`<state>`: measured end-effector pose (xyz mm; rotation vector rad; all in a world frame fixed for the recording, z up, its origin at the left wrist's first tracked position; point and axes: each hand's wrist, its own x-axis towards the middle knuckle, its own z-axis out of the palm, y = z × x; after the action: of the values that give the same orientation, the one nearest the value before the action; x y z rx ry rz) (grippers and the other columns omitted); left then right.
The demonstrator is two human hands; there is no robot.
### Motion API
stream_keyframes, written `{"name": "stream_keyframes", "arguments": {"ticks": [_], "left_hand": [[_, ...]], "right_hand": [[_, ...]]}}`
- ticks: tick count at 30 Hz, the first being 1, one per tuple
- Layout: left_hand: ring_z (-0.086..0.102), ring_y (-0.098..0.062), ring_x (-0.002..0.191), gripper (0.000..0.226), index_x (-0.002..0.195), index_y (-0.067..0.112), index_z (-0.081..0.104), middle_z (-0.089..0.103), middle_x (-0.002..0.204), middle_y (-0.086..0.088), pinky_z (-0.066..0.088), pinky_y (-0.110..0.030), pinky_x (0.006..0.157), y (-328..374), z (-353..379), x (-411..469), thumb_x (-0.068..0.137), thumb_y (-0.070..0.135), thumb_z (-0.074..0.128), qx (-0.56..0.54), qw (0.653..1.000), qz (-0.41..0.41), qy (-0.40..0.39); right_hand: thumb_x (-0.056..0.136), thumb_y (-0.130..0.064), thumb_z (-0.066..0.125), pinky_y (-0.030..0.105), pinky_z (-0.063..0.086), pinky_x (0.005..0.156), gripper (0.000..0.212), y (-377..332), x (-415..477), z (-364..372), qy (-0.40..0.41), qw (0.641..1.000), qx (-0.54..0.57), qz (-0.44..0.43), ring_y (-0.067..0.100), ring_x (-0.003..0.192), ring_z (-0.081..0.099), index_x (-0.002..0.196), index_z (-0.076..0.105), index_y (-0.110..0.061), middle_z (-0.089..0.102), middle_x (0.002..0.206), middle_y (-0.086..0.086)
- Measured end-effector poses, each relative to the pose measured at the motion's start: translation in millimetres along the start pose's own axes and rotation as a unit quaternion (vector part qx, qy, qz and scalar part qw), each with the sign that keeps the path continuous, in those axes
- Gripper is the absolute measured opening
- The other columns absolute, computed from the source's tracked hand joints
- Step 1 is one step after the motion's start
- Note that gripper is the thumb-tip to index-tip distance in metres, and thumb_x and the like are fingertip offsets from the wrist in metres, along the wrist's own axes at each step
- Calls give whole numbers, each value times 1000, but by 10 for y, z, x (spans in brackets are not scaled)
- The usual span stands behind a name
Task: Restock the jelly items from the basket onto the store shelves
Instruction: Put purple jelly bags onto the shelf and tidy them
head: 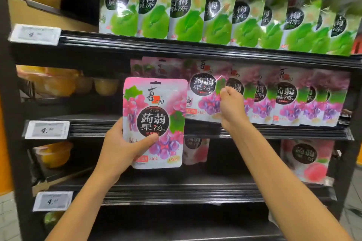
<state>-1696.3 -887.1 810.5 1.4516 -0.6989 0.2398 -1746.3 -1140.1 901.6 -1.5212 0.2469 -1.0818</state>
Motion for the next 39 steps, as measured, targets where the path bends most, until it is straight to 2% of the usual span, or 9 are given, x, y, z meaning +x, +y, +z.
{"name": "stream_keyframes", "arguments": {"ticks": [4, 9, 14, 16, 21, 24, 31, 35, 39], "left_hand": [[73, -23, 92, 66, 116, 25, 59, 73, 104, -1, 60, -51, 77, 12, -38, 11, 57, 38, 85, 7, 1000, -20, 22], [72, -25, 93, 67, 118, 21, 58, 73, 106, -4, 59, -53, 80, 3, -56, -20, 58, 34, 84, 6, 999, -29, 33], [72, -24, 94, 69, 119, 23, 57, 72, 107, -2, 59, -53, 80, -14, -41, -38, 57, 35, 84, 0, 999, -34, 37], [73, -23, 93, 68, 118, 23, 58, 73, 106, -1, 60, -51, 79, -21, -32, -37, 57, 34, 85, -2, 999, -35, 34], [73, -22, 91, 68, 116, 24, 58, 73, 104, -1, 60, -49, 78, -21, 1, -42, 54, 34, 86, -7, 999, -35, 27], [73, -23, 91, 68, 115, 25, 57, 73, 104, -1, 60, -50, 78, -6, 13, -37, 53, 36, 86, -5, 999, -33, 26], [72, -23, 95, 67, 117, 22, 57, 72, 107, -2, 60, -52, 80, 74, 44, 25, 57, 33, 85, 1, 999, -28, 26], [73, -21, 94, 64, 117, 22, 56, 72, 107, -1, 60, -50, 79, 192, 122, 172, 63, 33, 87, 16, 1000, -22, 7], [73, -11, 88, 69, 120, 20, 52, 70, 106, 2, 62, -36, 74, 331, 263, 349, 64, 36, 89, 48, 999, 14, 1]], "right_hand": [[105, -20, 34, 22, 36, 62, 25, 128, 30, 89, 3, 999, -25, -44, 7, 67, 40, 112, 56, -11, 46, 81, -7], [104, -22, 38, 11, 37, 50, 18, 229, -57, 61, 16, 995, -39, -91, -5, 48, 42, 104, 54, -14, 45, 71, -10], [94, -34, 63, -1, 42, 67, 32, 259, -214, -92, -8, 990, -65, -124, -23, 79, 56, 122, 53, -20, 57, 94, -24], [86, -30, 74, 1, 43, 70, 42, 298, -291, -153, -9, 984, -97, -148, -16, 83, 58, 120, 50, -22, 56, 94, -23], [78, -40, 79, 30, 44, 70, 59, 330, -365, -226, 42, 937, -281, -205, 15, 92, 57, 127, 51, -23, 61, 101, -8], [76, -46, 77, 27, 33, 72, 58, 331, -363, -256, 93, 905, -342, -235, 14, 104, 51, 125, 56, -25, 60, 106, -11], [86, -35, 72, 14, 35, 77, 43, 304, -463, -226, 95, 926, -268, -250, 10, 97, 51, 121, 57, -14, 56, 112, 0], [93, -33, 63, 9, 44, 71, 18, 100, -632, -52, -63, 969, -110, -212, 5, 83, 62, 101, 68, -17, 69, 95, -5], [89, -24, 71, 24, 54, 65, 12, -60, -647, 129, -180, 976, -46, -111, 12, 71, 68, 94, 72, -13, 75, 80, 8]]}}
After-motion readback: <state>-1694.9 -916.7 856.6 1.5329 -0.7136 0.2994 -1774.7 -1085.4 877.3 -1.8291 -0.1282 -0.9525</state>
